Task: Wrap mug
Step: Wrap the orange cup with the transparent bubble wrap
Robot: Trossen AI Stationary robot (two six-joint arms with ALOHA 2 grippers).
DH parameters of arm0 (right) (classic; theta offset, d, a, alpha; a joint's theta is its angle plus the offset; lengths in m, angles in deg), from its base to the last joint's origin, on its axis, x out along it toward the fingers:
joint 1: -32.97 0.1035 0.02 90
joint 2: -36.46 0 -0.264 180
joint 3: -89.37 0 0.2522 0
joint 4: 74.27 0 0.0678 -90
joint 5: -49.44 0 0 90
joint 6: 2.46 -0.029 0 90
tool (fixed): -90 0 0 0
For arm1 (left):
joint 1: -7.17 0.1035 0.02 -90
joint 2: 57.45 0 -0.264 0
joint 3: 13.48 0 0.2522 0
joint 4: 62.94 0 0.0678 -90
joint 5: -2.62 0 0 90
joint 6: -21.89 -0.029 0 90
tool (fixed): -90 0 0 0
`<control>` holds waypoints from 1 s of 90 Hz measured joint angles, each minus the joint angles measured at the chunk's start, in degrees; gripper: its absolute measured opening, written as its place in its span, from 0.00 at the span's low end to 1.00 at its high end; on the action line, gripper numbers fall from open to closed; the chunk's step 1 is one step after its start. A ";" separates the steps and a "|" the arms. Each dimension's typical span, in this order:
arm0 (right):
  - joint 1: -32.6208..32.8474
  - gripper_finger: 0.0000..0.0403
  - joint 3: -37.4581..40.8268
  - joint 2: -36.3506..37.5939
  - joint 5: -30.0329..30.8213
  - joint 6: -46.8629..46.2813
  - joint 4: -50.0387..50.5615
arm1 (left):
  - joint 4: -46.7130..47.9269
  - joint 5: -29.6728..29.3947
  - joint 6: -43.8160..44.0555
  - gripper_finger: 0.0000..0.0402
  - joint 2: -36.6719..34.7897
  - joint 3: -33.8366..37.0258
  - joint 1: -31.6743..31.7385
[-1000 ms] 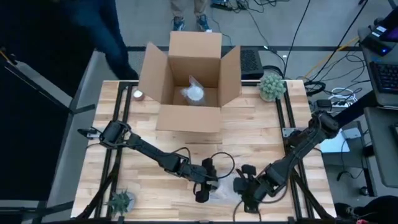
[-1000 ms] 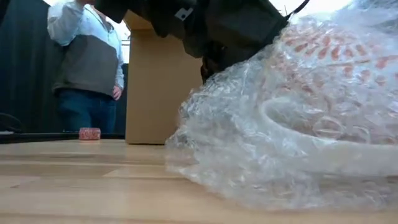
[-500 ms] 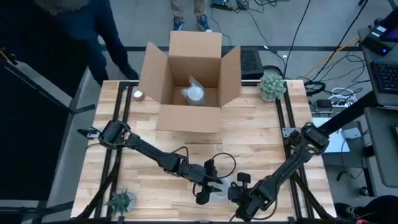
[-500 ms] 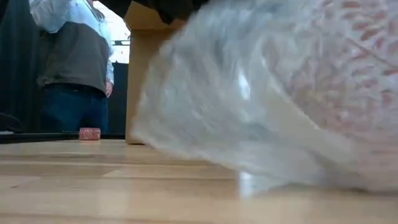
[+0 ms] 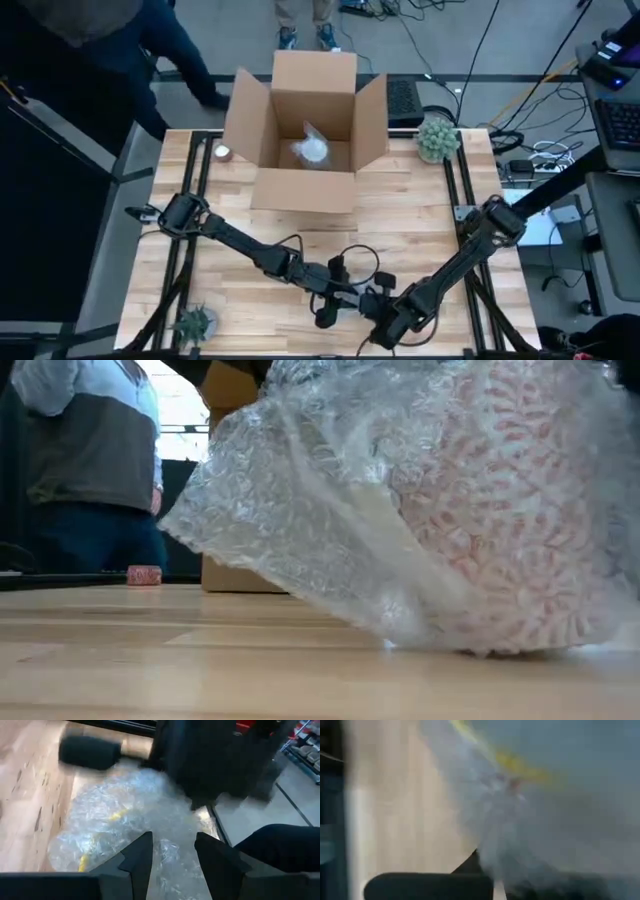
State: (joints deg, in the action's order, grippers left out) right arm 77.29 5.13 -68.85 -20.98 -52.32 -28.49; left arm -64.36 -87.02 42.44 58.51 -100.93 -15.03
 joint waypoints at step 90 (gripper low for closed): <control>-3.66 0.00 -0.13 2.58 7.33 8.73 -4.26 | -0.79 -1.65 -0.05 0.36 0.09 -0.20 -0.04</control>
State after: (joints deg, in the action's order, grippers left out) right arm 73.64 5.00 -66.27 -13.65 -43.58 -32.75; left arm -65.15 -88.67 42.39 58.60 -101.13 -15.07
